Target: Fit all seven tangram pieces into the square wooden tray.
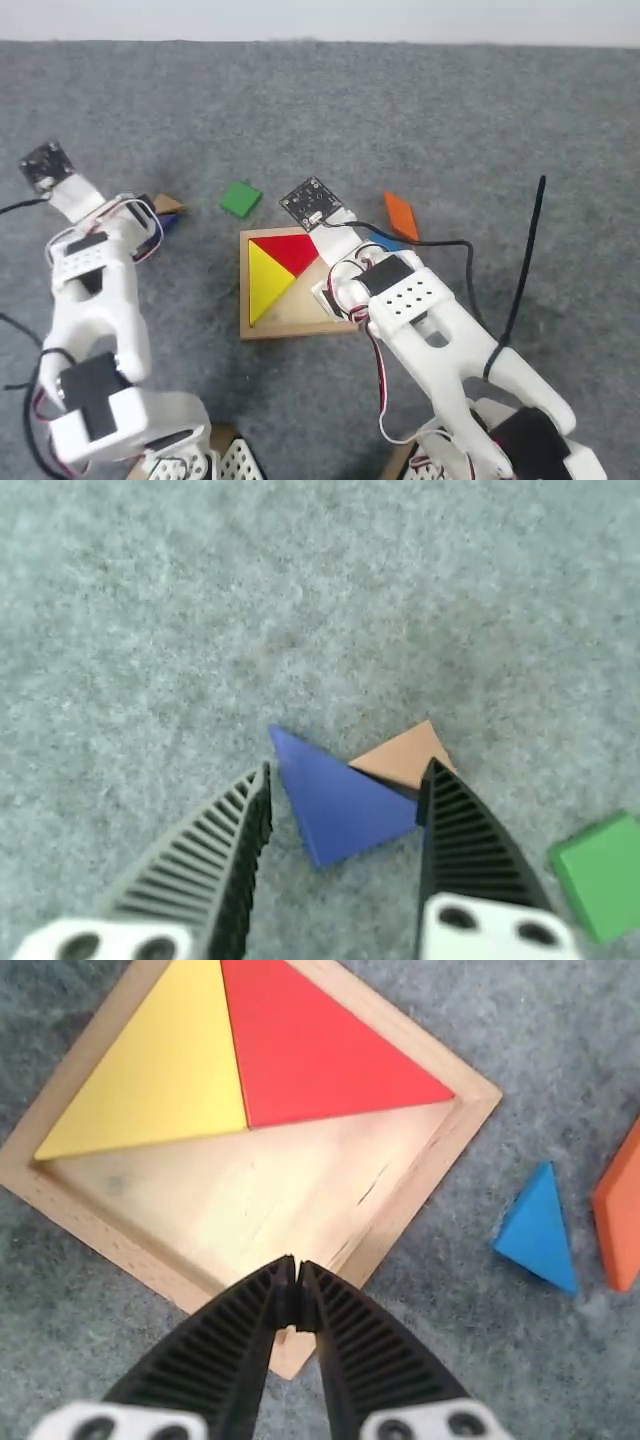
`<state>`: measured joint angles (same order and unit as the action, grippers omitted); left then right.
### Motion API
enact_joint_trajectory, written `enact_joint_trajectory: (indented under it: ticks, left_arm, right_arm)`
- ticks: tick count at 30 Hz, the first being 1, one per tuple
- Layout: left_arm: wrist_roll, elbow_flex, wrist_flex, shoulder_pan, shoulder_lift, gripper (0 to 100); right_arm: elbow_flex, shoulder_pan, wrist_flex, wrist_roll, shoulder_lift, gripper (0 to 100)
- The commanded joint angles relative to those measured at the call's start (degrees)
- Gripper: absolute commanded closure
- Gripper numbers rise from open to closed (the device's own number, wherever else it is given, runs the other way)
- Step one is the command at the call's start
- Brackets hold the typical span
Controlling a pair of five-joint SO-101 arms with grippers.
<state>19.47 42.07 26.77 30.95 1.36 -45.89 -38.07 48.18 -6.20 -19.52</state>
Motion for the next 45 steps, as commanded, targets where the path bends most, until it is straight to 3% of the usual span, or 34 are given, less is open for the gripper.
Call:
enact_joint_trajectory:
  ticks: [1,7,22,33,39,45]
  left_arm:
    - [3.87,-8.57,8.18,0.00,-2.90,77]
    - [6.59,-21.67,21.01,0.09,-13.01,77]
    - [8.00,-29.67,33.85,0.44,-19.52,77]
    - [1.76,-28.97,40.18,0.62,-21.54,79]
    - [-6.42,-28.26,44.66,0.62,-22.42,84]
    - [-10.46,-24.48,45.19,0.70,-21.80,87]
  right_arm:
    - [0.44,0.22,-0.84,-0.79,-3.03,99.0]
    - [0.35,0.22,-0.84,-0.79,-3.03,99.0]
    - [0.35,0.40,-0.84,-0.79,-3.03,99.0]
    - [3.78,7.43,3.56,-0.44,-5.67,99.0]
    - [4.04,11.91,3.47,-0.35,-8.31,98.7]
    - [5.19,16.31,3.30,-0.26,-8.40,86.1]
